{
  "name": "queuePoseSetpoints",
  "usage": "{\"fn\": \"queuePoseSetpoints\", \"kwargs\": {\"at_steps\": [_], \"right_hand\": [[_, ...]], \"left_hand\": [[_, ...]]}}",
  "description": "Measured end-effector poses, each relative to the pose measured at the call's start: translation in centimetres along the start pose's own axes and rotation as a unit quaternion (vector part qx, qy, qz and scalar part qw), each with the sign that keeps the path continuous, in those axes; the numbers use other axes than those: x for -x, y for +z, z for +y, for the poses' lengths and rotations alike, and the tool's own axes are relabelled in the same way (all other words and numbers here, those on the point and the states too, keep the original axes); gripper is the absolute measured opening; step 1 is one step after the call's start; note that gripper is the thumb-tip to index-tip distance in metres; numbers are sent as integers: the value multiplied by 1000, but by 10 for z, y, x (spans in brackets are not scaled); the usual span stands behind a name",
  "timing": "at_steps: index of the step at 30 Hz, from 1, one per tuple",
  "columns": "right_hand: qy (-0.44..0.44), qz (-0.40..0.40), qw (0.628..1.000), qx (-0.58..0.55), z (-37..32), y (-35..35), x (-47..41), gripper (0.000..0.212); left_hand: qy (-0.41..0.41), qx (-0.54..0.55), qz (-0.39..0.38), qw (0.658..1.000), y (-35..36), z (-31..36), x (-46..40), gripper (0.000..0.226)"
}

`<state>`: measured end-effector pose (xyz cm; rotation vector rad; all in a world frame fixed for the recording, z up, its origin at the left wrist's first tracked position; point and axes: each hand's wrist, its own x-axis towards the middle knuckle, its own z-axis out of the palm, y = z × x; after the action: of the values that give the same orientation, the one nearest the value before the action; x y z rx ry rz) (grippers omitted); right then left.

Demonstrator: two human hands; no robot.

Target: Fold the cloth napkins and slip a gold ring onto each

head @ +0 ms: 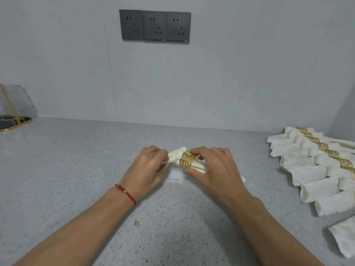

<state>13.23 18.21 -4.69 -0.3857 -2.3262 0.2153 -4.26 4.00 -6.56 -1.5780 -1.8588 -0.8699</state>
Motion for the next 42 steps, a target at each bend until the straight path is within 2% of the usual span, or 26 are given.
{"fn": "queuePoseSetpoints", "kwargs": {"at_steps": [4, 7, 9, 12, 17, 21, 29, 36, 42], "right_hand": [[95, -46, 989, -102, -7, 2, -1, 47], [175, -34, 963, -201, -10, 1, 0, 52], [226, -30, 945, -236, -14, -1, -1, 46], [243, -22, 923, -297, -18, -3, -2, 28], [271, -18, 884, -380, -18, -6, -4, 15], [285, -13, 881, -378, -14, -4, -4, 14], [364, -31, 803, -471, -13, -11, -4, 3], [418, -106, 758, -490, 1, -16, -3, 17], [419, -107, 764, -478, 6, -18, -3, 17]], "left_hand": [[2, 16, 17, 1000, 0, 8, -2, 20], [12, 15, 43, 999, -4, 9, -4, 17], [28, 5, 61, 998, -7, 10, -6, 16], [38, -3, 80, 996, -10, 12, -7, 15], [42, -15, 96, 994, -11, 13, -7, 15], [56, -26, 96, 993, -10, 13, -8, 15], [110, -31, 90, 989, -8, 18, -10, 15], [143, -29, 57, 988, -9, 23, -11, 8], [119, -1, 18, 993, -12, 22, -11, 10]]}}
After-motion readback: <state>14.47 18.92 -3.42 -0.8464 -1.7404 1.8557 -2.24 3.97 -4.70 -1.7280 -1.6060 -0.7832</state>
